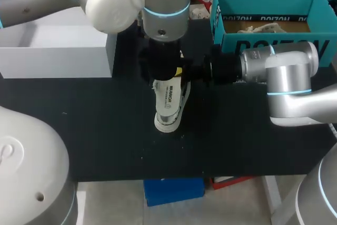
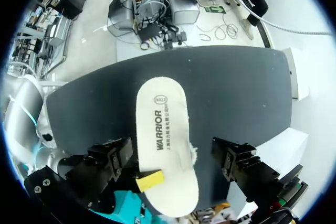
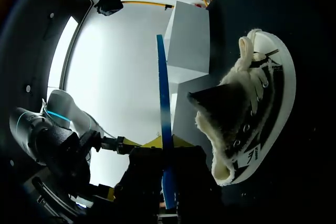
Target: Take the shoe out of the shoebox, open the shoe tongue, remove and reinsert the insole, then place the shoe into the shoebox
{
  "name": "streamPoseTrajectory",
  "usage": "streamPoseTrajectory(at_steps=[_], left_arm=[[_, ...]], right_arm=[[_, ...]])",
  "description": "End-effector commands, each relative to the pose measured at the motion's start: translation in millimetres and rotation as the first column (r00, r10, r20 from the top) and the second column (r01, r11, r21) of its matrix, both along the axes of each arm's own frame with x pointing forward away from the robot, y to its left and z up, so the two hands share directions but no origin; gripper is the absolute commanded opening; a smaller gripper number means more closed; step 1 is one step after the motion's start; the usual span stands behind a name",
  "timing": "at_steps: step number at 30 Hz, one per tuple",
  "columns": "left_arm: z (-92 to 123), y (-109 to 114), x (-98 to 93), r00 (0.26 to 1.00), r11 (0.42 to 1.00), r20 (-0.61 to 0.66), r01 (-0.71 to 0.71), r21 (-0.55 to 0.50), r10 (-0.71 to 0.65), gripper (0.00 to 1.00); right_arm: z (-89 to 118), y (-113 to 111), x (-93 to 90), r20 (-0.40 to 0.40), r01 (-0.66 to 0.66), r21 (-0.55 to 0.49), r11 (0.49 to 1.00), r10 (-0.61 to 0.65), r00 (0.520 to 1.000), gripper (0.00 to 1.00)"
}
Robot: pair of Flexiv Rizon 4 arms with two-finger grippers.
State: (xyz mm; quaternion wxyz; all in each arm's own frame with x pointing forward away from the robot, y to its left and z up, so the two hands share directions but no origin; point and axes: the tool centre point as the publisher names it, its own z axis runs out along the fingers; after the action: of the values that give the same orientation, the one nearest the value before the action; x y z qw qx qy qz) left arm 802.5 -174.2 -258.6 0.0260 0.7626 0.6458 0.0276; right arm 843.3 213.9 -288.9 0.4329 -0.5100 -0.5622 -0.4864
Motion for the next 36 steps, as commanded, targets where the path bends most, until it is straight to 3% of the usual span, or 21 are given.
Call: streamPoseTrajectory(at_steps=[1,12,15,16,18,22,31,32,33,36], left_arm=[[0.2,6.3,-14.9,1.000,1.000,0.024,0.005,-0.012,-0.004,1.00],[-1.5,8.3,-38.2,0.999,1.000,0.024,0.021,-0.016,-0.020,1.00],[-2.2,12.3,-38.4,1.000,0.997,0.010,0.026,-0.075,-0.026,1.00],[-1.2,15.4,-36.5,0.999,0.987,0.009,0.047,-0.155,-0.046,1.00],[2.5,21.0,-34.1,0.996,0.947,0.014,0.088,-0.308,-0.088,1.00],[10.7,30.3,-31.8,0.986,0.840,0.092,0.169,-0.515,-0.142,1.00],[11.5,48.9,-23.6,0.982,0.567,0.112,0.181,-0.804,-0.155,1.00],[10.5,50.7,-22.7,0.983,0.553,0.108,0.172,-0.816,-0.147,1.00],[9.8,51.9,-22.0,0.988,0.599,0.092,0.149,-0.787,-0.126,1.00],[9.8,51.9,-22.0,0.988,0.599,0.092,0.149,-0.787,-0.126,1.00]], right_arm=[[0.8,0.2,-0.7,-0.001,0.002,-0.004,1.000,-0.002,1.000,0.00],[0.8,0.2,-0.7,-0.001,0.002,-0.004,1.000,-0.002,1.000,0.00],[0.8,0.2,-0.7,-0.001,0.002,-0.004,1.000,-0.002,1.000,0.00],[0.8,0.2,-0.7,-0.001,0.002,-0.004,1.000,-0.002,1.000,0.00],[0.8,0.2,-0.7,-0.001,0.002,-0.004,1.000,-0.002,1.000,0.00],[0.8,0.2,-0.7,-0.001,0.002,-0.004,1.000,-0.002,1.000,0.00],[0.8,0.2,-0.7,-0.001,0.002,-0.004,1.000,-0.002,1.000,0.00],[0.8,0.2,-0.7,-0.001,0.002,-0.004,1.000,-0.002,1.000,0.00],[0.8,0.2,-0.7,-0.001,0.002,-0.004,1.000,-0.002,1.000,0.00],[0.8,0.2,-0.7,-0.001,0.002,-0.004,1.000,-0.002,1.000,0.00]])
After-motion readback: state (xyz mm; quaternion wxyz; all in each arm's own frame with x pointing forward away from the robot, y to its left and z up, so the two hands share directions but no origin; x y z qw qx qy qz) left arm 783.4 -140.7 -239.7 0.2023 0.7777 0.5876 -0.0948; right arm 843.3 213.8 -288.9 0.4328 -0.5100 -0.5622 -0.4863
